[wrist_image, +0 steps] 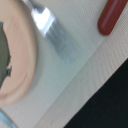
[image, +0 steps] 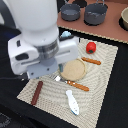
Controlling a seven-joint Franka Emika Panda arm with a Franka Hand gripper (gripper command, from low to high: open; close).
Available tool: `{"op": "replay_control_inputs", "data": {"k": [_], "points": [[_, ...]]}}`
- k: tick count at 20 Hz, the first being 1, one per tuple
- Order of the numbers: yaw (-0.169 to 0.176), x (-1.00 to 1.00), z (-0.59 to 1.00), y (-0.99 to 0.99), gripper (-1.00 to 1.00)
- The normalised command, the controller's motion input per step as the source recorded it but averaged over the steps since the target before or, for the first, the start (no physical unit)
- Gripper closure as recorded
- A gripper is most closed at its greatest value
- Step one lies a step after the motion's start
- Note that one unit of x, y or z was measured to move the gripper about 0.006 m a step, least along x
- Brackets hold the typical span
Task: Interact with the objects in diverse but meaningful ways.
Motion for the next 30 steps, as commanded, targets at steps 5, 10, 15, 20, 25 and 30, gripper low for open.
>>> {"op": "replay_control_inputs", "data": {"k": [5, 10, 15, 20, 25, 30], "points": [[0.146, -0.17, 0.31, 0.67, -1.00], [0.184, -0.14, 0.23, 0.56, -1.00], [0.187, -0.12, 0.14, 0.55, -1.00], [0.183, -0.13, 0.05, 0.55, -1.00], [0.145, -0.15, 0.03, 0.63, -1.00], [0.121, -0.27, -0.07, 0.58, -1.00]]}}
